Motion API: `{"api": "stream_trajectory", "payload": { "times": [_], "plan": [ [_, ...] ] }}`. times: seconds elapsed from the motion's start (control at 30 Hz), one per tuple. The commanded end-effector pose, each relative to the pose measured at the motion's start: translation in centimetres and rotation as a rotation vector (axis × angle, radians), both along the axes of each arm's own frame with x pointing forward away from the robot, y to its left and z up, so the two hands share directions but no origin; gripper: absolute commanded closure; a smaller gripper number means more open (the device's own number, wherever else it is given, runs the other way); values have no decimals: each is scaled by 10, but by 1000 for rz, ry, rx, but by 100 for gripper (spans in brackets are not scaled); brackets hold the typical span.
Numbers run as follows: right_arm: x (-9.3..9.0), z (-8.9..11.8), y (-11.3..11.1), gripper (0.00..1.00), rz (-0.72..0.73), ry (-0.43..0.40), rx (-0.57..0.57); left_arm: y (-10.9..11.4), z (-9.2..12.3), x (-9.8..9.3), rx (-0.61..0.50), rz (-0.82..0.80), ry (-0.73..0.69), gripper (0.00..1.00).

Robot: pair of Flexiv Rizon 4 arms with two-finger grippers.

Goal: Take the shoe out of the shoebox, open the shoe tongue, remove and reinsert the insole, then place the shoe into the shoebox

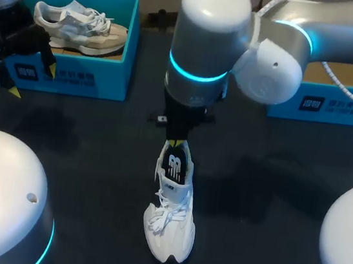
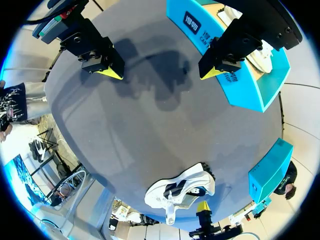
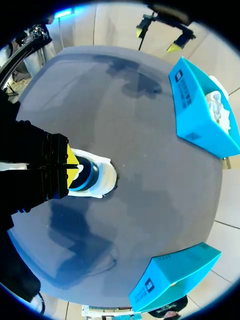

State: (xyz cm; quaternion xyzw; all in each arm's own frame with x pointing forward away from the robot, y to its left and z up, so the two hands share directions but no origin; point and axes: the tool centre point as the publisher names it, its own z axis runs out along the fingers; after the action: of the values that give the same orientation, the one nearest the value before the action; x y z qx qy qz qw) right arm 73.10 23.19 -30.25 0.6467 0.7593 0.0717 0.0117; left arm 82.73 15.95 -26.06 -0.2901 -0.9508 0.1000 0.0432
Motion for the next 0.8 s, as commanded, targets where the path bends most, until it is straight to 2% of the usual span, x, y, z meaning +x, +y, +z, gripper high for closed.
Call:
{"api": "stream_trajectory", "payload": {
  "times": [0.03,0.27,0.47,0.57,0.8],
  "plan": [
    [-5,-9,9,100,-27,-16,-61,1,1,1,2,-2,1,0],
    [-7,-25,7,100,-95,-18,-158,1,1,1,2,-2,1,0],
    [-5,-36,6,100,-130,-31,-195,1,1,1,2,-2,1,0],
    [-3,-42,5,100,-170,-38,-255,1,1,1,2,-2,1,0],
    [3,-55,-1,100,-220,-9,-355,1,1,1,2,-2,1,0]
  ]
}}
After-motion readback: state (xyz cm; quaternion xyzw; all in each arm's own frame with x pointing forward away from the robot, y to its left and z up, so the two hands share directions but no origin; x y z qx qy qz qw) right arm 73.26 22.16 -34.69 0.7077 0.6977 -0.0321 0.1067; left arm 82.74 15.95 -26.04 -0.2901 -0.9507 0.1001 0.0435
